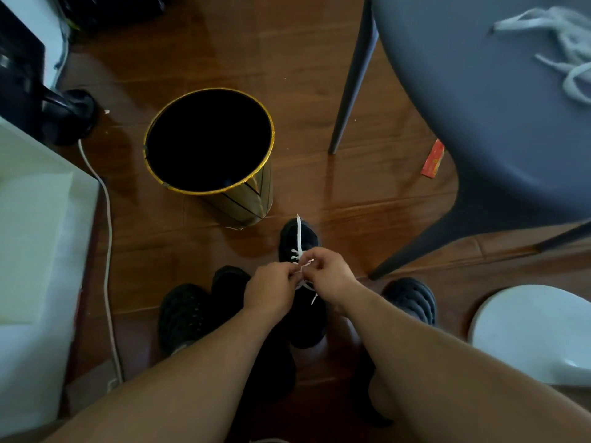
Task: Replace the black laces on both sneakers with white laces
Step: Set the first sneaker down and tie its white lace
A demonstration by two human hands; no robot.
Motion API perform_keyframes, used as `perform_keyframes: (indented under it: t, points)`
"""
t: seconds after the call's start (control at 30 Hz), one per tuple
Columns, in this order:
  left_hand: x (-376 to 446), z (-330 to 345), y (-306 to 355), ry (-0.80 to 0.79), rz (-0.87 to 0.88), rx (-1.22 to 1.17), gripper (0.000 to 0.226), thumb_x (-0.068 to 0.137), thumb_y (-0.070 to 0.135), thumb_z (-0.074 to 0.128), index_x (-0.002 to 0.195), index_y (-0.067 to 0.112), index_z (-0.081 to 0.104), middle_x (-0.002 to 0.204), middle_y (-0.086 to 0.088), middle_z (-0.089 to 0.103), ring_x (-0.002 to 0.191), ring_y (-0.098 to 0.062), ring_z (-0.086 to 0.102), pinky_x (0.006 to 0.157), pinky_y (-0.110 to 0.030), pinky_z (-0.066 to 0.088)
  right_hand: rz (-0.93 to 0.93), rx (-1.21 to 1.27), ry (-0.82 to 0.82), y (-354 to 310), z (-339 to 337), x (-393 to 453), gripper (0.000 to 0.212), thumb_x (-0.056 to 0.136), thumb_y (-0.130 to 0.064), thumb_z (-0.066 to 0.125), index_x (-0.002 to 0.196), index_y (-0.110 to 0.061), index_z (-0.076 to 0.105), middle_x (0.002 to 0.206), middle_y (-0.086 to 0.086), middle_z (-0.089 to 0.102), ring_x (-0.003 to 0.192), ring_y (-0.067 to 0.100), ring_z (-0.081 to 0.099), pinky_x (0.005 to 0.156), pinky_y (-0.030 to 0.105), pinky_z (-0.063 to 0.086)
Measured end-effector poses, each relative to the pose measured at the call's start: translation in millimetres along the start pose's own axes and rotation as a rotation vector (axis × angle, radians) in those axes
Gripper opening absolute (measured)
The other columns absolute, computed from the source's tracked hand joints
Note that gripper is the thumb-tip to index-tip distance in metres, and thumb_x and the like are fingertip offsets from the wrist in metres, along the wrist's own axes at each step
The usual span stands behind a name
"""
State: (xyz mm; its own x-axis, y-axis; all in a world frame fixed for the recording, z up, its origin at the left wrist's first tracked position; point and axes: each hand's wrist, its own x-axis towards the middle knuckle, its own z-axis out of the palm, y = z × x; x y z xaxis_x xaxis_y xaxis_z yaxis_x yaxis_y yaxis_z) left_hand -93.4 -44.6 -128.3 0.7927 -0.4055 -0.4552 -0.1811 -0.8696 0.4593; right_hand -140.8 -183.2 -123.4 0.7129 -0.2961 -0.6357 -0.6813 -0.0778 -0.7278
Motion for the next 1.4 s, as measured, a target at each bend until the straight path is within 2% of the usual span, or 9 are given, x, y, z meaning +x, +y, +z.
perform_keyframes:
  t: [0.13,0.33,0.5,0.63,0.73,0.9,1.07,1.23,1.4]
  points:
    - [4,1,2,0.008,0.01,0.106,0.03,0.108,0.04,0.047,0.125,0.03,0.069,0.109,-0.002,0.068,0.098,-0.025,0.066,0.083,-0.046,0.058,-0.097,-0.292,-0.032,-2,-3,1,0.03,0.098,-0.011,0.064,0.118,-0.031,0.074,0.109,-0.007,0.071,0.089,0.001,0.065,0.07,0.013,0.049]
    - [-1,2,0,0.057,0.024,0.161,0.03,0.107,0.05,0.046,0.112,0.035,0.072,0.099,0.001,0.061,0.091,-0.025,0.064,0.077,-0.046,0.057,-0.21,-0.602,-0.006,-8,-2,1,0.022,0.098,-0.015,0.058,0.11,-0.018,0.076,0.106,0.006,0.072,0.1,0.022,0.067,0.086,0.035,0.056]
    - [0,5,3,0.047,-0.012,0.156,0.03,0.11,0.047,0.044,0.11,0.031,0.069,0.103,0.0,0.063,0.096,-0.025,0.064,0.079,-0.044,0.056,-0.093,-0.378,0.007,-1,-8,3,0.009,0.092,-0.022,0.069,0.1,-0.026,0.072,0.096,-0.002,0.072,0.089,0.015,0.067,0.078,0.035,0.059]
    - [6,6,3,-0.043,-0.089,-0.094,0.03,0.111,0.037,0.046,0.126,0.026,0.069,0.114,-0.003,0.07,0.107,-0.027,0.065,0.084,-0.039,0.052,0.111,0.117,-0.055,1,-8,3,0.027,0.088,-0.004,0.073,0.102,-0.028,0.072,0.097,0.011,0.075,0.08,0.021,0.068,0.069,0.033,0.056]
    - [7,6,3,-0.053,-0.108,-0.175,0.033,0.11,0.037,0.047,0.131,0.024,0.069,0.119,-0.005,0.072,0.109,-0.028,0.065,0.09,-0.041,0.054,0.176,0.28,-0.146,2,-9,4,0.036,0.088,0.005,0.067,0.102,-0.026,0.079,0.096,0.014,0.075,0.076,0.022,0.062,0.059,0.03,0.048]
    - [7,8,3,-0.065,-0.138,-0.191,0.029,0.108,0.036,0.051,0.119,0.023,0.074,0.107,-0.003,0.073,0.1,-0.025,0.066,0.081,-0.035,0.052,-0.012,-0.113,-0.037,1,-8,2,0.022,0.093,-0.011,0.074,0.099,-0.031,0.08,0.116,-0.002,0.074,0.108,0.014,0.068,0.093,0.031,0.059]
    - [6,3,-6,-0.005,-0.158,-0.108,0.022,0.102,0.045,0.062,0.103,0.03,0.077,0.098,0.007,0.075,0.093,-0.018,0.069,0.079,-0.035,0.057,-0.144,-0.489,0.01,-2,-6,3,0.015,0.098,-0.02,0.069,0.105,-0.028,0.079,0.114,-0.002,0.072,0.106,0.015,0.067,0.094,0.033,0.058]
    - [0,-8,-23,0.001,-0.275,0.084,0.026,0.107,0.043,0.052,0.106,0.028,0.074,0.097,0.0,0.071,0.09,-0.026,0.068,0.071,-0.037,0.057,-0.164,-0.785,0.114,15,-27,2,0.02,0.1,-0.017,0.062,0.103,-0.031,0.076,0.112,-0.001,0.051,0.109,0.024,0.052,0.094,0.043,0.054]
    - [-2,-1,-23,0.047,-0.307,0.158,0.029,0.108,0.043,0.047,0.104,0.028,0.072,0.098,0.001,0.07,0.089,-0.026,0.068,0.073,-0.039,0.06,-0.068,-0.667,0.158,25,-27,-4,0.02,0.1,-0.021,0.06,0.108,-0.031,0.075,0.108,-0.001,0.059,0.098,0.025,0.064,0.083,0.036,0.054]
